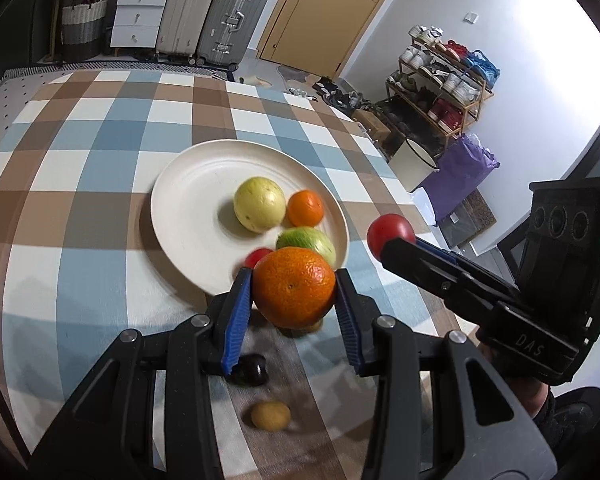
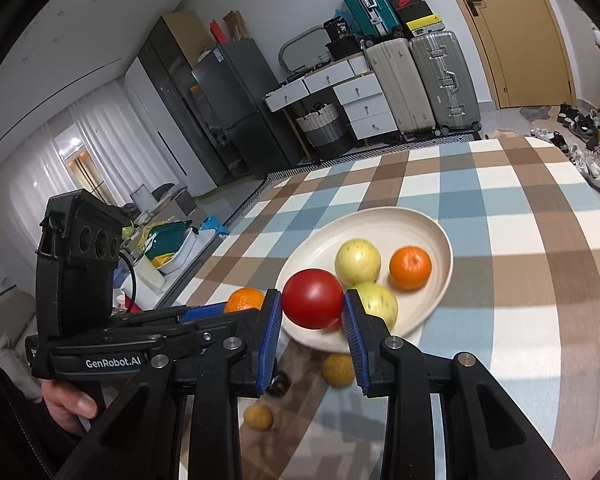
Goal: Organize fruits
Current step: 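Carry the tomato and orange onto the cream plate and open both tools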
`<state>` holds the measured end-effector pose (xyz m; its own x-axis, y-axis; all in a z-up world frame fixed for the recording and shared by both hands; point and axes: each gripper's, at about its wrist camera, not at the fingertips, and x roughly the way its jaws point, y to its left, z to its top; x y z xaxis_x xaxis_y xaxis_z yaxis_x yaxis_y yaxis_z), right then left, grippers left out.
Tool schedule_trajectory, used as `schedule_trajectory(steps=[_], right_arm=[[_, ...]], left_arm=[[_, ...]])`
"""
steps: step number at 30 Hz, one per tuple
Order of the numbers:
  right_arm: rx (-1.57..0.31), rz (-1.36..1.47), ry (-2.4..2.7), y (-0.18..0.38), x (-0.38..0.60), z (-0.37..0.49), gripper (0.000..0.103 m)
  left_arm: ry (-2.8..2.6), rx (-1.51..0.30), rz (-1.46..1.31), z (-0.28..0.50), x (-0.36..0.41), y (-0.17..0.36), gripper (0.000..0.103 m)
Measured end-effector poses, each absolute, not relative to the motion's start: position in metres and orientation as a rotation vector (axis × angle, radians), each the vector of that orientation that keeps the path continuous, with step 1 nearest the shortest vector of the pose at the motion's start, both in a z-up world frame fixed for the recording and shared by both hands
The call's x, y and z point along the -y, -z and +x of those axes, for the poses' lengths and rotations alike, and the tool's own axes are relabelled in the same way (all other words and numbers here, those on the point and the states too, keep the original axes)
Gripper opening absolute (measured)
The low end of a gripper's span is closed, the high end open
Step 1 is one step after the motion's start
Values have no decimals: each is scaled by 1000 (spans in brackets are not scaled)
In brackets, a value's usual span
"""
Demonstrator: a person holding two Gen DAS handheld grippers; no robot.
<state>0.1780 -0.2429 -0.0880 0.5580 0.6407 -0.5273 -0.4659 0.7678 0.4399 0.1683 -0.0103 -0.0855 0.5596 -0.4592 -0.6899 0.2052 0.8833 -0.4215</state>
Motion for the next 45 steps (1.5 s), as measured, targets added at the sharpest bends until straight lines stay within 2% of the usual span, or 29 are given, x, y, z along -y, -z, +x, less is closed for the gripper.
schedule_trajectory(steps=[16, 36, 39, 41, 45], right_arm=[[-788, 267, -669, 94, 210, 246, 32], [-888, 218, -595, 113, 192, 259, 32], [-904, 240, -581, 115, 195, 258, 35], [-903, 245, -579, 114, 195, 256, 43], [-866, 255, -571, 107, 200, 248, 44]], left_arm=[[353, -952, -323, 235, -12, 114, 37], [377, -1022, -333, 258, -13, 147, 37], [364, -1024, -322, 257, -14, 145, 38], [362, -1024, -322, 256, -15, 144, 38], [353, -1008, -315, 249, -16, 136, 38]])
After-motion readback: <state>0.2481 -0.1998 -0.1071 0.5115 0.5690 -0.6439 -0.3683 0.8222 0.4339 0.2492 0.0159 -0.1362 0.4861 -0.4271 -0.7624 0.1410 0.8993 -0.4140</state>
